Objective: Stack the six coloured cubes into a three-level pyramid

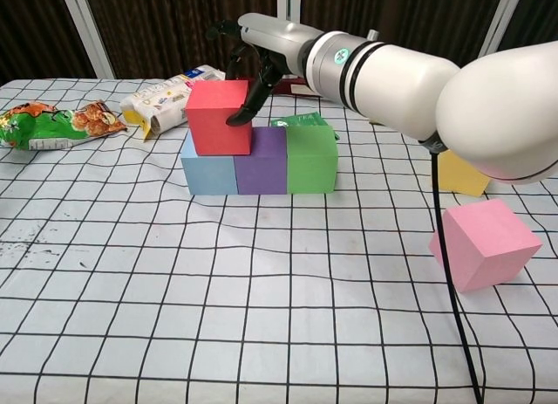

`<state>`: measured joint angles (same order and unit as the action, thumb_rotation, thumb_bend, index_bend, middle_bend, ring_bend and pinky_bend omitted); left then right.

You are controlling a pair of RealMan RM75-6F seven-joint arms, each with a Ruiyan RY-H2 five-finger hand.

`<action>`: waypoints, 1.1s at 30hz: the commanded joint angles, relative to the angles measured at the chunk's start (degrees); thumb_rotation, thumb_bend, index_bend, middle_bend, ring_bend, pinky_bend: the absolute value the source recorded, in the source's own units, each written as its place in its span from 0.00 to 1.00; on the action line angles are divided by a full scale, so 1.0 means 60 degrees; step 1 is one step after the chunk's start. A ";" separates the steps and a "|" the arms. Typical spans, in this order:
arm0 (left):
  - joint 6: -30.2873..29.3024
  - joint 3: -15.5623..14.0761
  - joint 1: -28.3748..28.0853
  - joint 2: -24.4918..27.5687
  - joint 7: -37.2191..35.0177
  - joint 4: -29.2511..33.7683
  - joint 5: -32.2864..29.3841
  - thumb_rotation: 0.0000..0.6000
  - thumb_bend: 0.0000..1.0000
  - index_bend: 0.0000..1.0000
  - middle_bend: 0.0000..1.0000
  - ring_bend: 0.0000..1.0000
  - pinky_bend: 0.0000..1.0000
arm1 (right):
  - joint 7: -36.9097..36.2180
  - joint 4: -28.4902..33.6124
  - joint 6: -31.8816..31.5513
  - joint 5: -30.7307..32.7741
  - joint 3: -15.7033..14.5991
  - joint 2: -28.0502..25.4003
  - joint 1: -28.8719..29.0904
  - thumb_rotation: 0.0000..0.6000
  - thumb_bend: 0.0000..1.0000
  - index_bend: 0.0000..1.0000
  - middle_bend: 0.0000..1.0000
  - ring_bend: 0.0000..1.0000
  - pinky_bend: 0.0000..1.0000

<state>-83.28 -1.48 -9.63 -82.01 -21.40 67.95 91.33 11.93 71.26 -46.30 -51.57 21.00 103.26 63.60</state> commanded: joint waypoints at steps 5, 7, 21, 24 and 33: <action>-0.0018 0.0009 -0.0021 -0.0008 0.0027 0.0010 0.0018 1.00 0.00 0.07 0.17 0.04 0.07 | 0.0033 -0.0040 0.0044 0.0031 -0.0038 0.0026 -0.0004 1.00 0.16 0.00 0.44 0.00 0.00; -0.0012 0.0007 -0.0024 -0.0006 0.0018 0.0009 0.0016 1.00 0.00 0.07 0.17 0.04 0.07 | 0.0041 -0.0066 0.0043 0.0041 -0.0051 0.0046 -0.0010 1.00 0.16 0.00 0.44 0.00 0.00; 0.0007 -0.0008 -0.0036 -0.0023 -0.0004 -0.0007 0.0008 1.00 0.00 0.07 0.17 0.04 0.07 | -0.0002 -0.0115 0.0087 0.0042 -0.0010 0.0038 -0.0018 1.00 0.16 0.00 0.44 0.00 0.00; 0.0025 -0.0008 -0.0038 -0.0026 -0.0021 -0.0015 -0.0007 1.00 0.00 0.07 0.17 0.04 0.07 | -0.0037 -0.0110 0.0105 0.0012 0.0022 0.0033 0.0003 1.00 0.16 0.00 0.44 0.00 0.00; 0.0025 -0.0015 -0.0042 -0.0037 -0.0064 -0.0028 -0.0005 1.00 0.00 0.07 0.17 0.04 0.07 | -0.0081 -0.0028 0.0086 -0.0085 -0.0003 -0.0014 -0.0026 1.00 0.16 0.00 0.44 0.00 0.00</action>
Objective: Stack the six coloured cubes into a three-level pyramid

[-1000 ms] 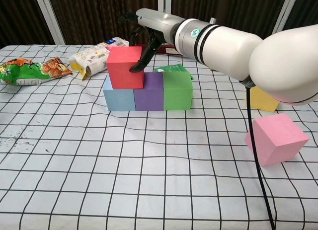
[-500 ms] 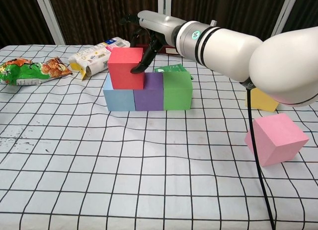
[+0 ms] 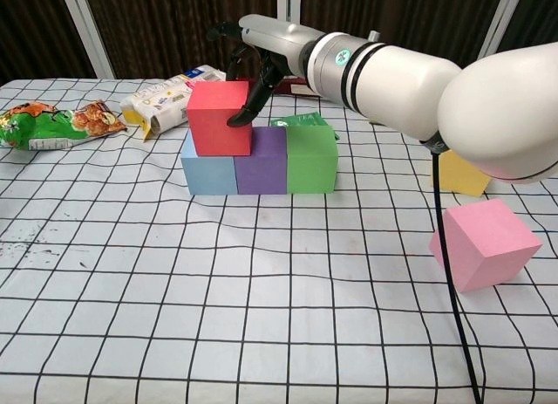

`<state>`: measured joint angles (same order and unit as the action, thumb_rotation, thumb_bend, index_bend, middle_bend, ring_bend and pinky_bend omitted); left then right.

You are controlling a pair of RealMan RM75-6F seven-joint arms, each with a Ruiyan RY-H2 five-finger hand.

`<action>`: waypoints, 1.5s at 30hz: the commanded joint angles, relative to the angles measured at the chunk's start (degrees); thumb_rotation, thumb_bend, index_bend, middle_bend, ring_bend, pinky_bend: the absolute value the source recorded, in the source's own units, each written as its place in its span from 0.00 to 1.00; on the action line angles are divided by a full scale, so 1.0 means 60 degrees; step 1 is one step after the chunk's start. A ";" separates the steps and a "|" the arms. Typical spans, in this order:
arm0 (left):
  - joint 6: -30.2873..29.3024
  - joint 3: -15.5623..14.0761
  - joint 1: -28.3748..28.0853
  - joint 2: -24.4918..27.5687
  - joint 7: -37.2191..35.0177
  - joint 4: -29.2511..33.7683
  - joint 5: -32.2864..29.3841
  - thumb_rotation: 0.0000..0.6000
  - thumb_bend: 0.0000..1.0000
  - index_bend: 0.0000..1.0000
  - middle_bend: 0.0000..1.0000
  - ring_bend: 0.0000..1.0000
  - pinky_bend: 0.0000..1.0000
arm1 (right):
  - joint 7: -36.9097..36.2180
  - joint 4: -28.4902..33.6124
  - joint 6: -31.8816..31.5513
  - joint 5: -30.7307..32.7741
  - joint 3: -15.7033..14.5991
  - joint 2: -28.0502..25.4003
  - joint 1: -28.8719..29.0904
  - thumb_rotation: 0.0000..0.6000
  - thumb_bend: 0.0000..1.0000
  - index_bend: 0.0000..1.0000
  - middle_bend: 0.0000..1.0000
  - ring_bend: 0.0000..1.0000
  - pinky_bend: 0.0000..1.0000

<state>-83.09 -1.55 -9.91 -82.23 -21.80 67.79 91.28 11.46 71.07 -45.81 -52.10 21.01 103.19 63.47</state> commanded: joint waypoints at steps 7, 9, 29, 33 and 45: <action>0.0007 -0.0008 -0.0004 -0.0002 0.0000 0.0001 0.0002 1.00 0.00 0.07 0.17 0.04 0.07 | 0.0028 -0.0006 -0.0008 0.0016 -0.0029 -0.0003 -0.0019 1.00 0.16 0.00 0.44 0.00 0.00; 0.0015 -0.0004 -0.0011 0.0001 -0.0007 0.0003 -0.0002 1.00 0.00 0.07 0.17 0.04 0.07 | 0.0026 -0.0004 -0.0007 0.0029 -0.0022 -0.0019 -0.0026 1.00 0.16 0.00 0.44 0.00 0.00; 0.0018 -0.0007 -0.0027 -0.0004 -0.0075 -0.0032 0.0004 1.00 0.00 0.07 0.17 0.04 0.07 | 0.0074 -0.0104 0.0040 0.0101 -0.0040 0.0058 0.0001 1.00 0.16 0.00 0.41 0.00 0.00; 0.0009 -0.0012 -0.0024 -0.0010 -0.0091 -0.0043 0.0007 1.00 0.00 0.07 0.17 0.04 0.07 | 0.0043 -0.0067 0.0118 0.0096 -0.0062 0.0004 -0.0015 1.00 0.14 0.00 0.36 0.00 0.00; -0.0003 -0.0005 -0.0035 -0.0005 -0.0098 -0.0023 0.0012 1.00 0.00 0.07 0.17 0.04 0.07 | -0.0206 0.0150 0.0210 -0.0108 -0.0079 -0.0181 -0.0086 1.00 0.04 0.00 0.15 0.00 0.00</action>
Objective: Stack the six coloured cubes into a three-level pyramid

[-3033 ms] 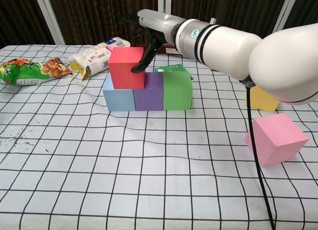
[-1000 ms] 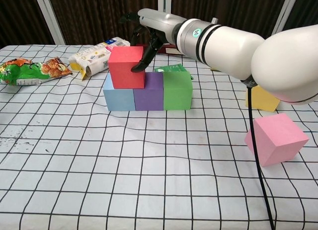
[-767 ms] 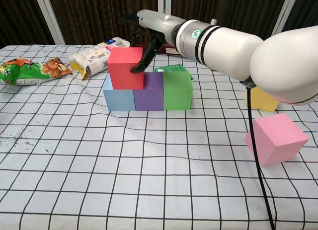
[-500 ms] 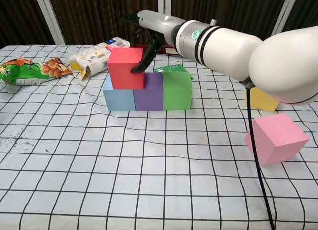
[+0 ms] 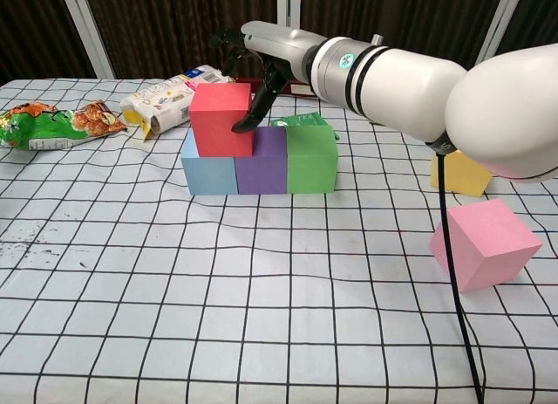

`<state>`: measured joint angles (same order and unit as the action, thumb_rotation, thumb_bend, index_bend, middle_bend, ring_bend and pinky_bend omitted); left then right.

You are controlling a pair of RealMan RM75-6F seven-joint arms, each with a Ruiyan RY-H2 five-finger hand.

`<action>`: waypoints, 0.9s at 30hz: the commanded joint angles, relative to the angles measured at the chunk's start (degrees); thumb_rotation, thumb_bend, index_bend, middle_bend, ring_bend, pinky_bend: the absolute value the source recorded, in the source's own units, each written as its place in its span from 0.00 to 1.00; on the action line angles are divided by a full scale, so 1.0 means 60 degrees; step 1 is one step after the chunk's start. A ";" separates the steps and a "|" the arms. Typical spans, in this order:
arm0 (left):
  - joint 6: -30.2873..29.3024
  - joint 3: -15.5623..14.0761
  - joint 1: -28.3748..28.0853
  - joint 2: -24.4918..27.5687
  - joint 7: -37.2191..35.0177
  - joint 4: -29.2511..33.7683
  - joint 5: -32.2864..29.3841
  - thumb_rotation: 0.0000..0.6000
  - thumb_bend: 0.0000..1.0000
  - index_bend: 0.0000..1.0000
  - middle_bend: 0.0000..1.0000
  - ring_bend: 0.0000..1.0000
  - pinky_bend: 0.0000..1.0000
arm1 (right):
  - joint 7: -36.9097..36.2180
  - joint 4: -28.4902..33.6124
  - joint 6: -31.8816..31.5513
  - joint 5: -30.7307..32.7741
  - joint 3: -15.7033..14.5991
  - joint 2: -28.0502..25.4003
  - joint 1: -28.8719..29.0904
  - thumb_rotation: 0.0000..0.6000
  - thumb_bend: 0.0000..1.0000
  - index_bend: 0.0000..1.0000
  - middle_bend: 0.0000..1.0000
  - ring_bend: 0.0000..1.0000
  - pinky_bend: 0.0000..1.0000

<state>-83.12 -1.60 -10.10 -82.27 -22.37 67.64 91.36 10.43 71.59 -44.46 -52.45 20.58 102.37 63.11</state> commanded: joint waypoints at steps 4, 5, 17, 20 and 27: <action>0.0013 -0.0004 -0.0007 -0.0008 0.0022 0.0002 0.0001 1.00 0.00 0.07 0.17 0.04 0.07 | -0.0050 0.0481 -0.0208 -0.0224 -0.0039 -0.0306 -0.0172 1.00 0.04 0.00 0.12 0.00 0.00; 0.0011 -0.0005 -0.0006 -0.0011 0.0025 0.0000 0.0001 1.00 0.00 0.07 0.17 0.04 0.07 | -0.0030 0.0650 -0.0295 -0.0279 -0.0054 -0.0416 -0.0233 1.00 0.04 0.00 0.11 0.00 0.00; -0.0116 0.0240 0.0060 0.0117 0.0010 -0.0063 -0.0276 1.00 0.00 0.07 0.17 0.04 0.07 | 0.0456 0.4308 -0.1805 -0.1121 -0.1181 -0.3786 -0.2310 1.00 0.00 0.00 0.12 0.00 0.00; -0.0120 0.0297 0.0036 0.0120 0.0111 0.0004 -0.0303 1.00 0.00 0.07 0.17 0.04 0.07 | 0.0289 0.4900 -0.1683 -0.1524 -0.1836 -0.4749 -0.2878 1.00 0.00 0.00 0.13 0.00 0.00; 0.0068 0.0272 -0.0011 0.0100 0.0477 0.0239 -0.0350 1.00 0.00 0.07 0.17 0.04 0.07 | -0.0953 0.4913 -0.1971 -0.3389 -0.3166 -0.5743 -0.4143 1.00 0.00 0.00 0.14 0.00 0.00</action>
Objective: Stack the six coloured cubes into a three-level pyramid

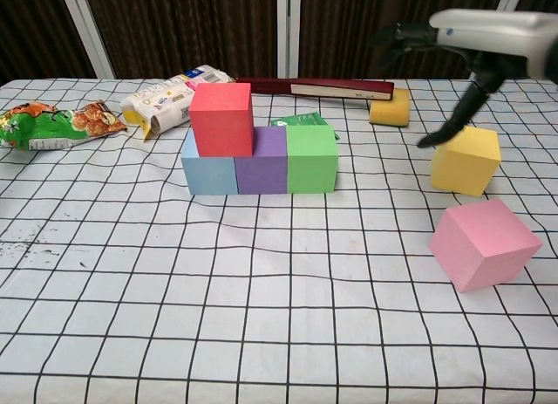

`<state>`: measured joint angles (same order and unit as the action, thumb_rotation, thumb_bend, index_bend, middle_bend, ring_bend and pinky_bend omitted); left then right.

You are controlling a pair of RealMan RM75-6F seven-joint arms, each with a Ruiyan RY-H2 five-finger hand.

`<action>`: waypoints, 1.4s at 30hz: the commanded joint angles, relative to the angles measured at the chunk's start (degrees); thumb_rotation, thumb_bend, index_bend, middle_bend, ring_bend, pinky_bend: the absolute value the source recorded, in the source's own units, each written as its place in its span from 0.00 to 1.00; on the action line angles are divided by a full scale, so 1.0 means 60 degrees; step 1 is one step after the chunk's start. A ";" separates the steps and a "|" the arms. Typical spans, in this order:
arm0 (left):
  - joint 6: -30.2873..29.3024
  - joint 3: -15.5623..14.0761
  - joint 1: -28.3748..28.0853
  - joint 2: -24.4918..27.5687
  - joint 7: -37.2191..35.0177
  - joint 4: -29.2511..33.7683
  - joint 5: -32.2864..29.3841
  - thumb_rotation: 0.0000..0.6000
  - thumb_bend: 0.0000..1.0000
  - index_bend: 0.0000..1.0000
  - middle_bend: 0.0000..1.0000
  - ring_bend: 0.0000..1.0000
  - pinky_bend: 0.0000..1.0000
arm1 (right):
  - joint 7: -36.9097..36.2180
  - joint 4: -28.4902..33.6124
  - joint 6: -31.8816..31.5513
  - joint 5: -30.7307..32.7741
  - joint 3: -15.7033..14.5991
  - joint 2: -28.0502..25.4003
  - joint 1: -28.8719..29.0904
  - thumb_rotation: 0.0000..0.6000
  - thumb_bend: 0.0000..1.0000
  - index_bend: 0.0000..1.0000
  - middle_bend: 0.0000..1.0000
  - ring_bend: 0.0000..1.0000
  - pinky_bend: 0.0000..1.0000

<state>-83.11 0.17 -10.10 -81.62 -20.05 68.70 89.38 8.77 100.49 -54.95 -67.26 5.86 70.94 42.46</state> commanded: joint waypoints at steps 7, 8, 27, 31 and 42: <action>0.0169 -0.0075 -0.0043 -0.0070 0.0409 0.0297 0.0014 1.00 0.00 0.07 0.17 0.04 0.07 | -0.1224 -0.0479 -0.0478 -0.2160 -0.1489 -0.0638 -0.1370 1.00 0.00 0.00 0.15 0.00 0.00; 0.0173 -0.0085 -0.0047 -0.0080 0.0441 0.0324 0.0029 1.00 0.00 0.07 0.17 0.04 0.07 | -0.1329 -0.0583 -0.0473 -0.2244 -0.1544 -0.0588 -0.1427 1.00 0.00 0.00 0.15 0.00 0.00; 0.0043 -0.0021 0.0015 0.0066 0.0137 0.0507 -0.0016 1.00 0.00 0.07 0.17 0.04 0.07 | -0.1769 -0.0954 -0.0861 -0.3624 -0.1643 -0.0522 -0.1757 1.00 0.00 0.00 0.16 0.00 0.00; 0.0046 -0.0030 0.0010 0.0087 0.0104 0.0603 0.0010 1.00 0.00 0.07 0.17 0.04 0.07 | -0.1538 -0.0596 -0.0736 -0.3861 -0.1829 -0.0903 -0.1780 1.00 0.00 0.00 0.17 0.00 0.00; 0.0180 -0.0070 -0.0033 0.0037 0.0140 0.0685 0.0020 1.00 0.00 0.07 0.17 0.04 0.07 | -0.0895 -0.0614 0.0203 -0.3228 -0.1953 -0.1056 -0.1792 1.00 0.00 0.00 0.17 0.00 0.00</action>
<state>-82.04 -0.24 -10.29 -81.39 -19.20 72.80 89.50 2.93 97.33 -54.33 -87.16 -6.01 64.04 31.68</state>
